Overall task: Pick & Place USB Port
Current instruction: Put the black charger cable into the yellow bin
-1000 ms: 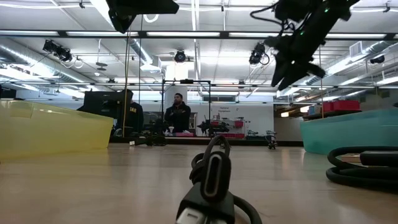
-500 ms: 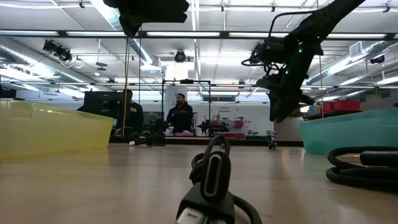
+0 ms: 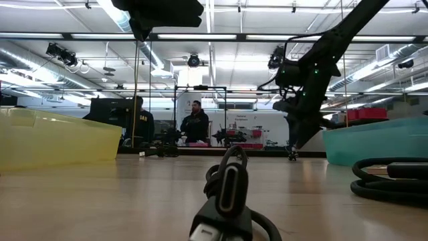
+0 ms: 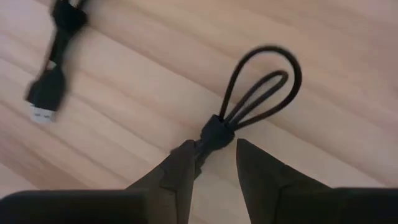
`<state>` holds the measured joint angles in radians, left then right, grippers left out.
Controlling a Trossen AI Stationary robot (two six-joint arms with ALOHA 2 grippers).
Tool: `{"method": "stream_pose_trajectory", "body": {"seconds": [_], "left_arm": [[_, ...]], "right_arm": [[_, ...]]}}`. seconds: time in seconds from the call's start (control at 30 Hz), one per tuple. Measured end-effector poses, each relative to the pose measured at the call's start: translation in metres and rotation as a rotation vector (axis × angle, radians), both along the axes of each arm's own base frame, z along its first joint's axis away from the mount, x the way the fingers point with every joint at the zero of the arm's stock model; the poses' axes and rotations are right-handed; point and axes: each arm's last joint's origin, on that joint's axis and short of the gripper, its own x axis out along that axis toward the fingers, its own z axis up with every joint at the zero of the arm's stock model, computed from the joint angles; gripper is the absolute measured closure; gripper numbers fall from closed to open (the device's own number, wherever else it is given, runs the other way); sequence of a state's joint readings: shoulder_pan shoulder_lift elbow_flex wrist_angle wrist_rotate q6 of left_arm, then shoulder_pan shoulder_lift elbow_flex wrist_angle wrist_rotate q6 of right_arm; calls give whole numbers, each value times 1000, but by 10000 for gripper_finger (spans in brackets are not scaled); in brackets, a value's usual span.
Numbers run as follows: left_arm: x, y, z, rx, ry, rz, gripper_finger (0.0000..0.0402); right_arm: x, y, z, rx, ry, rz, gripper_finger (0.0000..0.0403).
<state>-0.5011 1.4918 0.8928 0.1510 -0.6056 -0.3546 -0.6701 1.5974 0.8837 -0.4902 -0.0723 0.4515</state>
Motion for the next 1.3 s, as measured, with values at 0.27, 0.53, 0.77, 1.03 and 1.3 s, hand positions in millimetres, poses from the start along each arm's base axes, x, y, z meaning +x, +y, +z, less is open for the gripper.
{"method": "stream_pose_trajectory", "body": {"seconds": [0.27, 0.53, 0.77, 1.03, 1.3], "left_arm": [[-1, 0, -2, 11, 19, 0, 294], [-1, 1, -2, 15, 26, -1, 294], [-1, 1, -3, 18, 29, -1, 294], [-1, 2, -2, 26, 23, 25, 294], [2, 7, 0, -2, -13, 75, 294]], "right_arm": [[5, -3, -16, 36, 24, -33, 282], [18, -5, -34, 54, -21, -32, 282], [17, -4, -43, 63, 50, -9, 362], [38, 18, -14, 91, -218, 187, 388], [62, 91, 71, -66, -531, 537, 388]]}}
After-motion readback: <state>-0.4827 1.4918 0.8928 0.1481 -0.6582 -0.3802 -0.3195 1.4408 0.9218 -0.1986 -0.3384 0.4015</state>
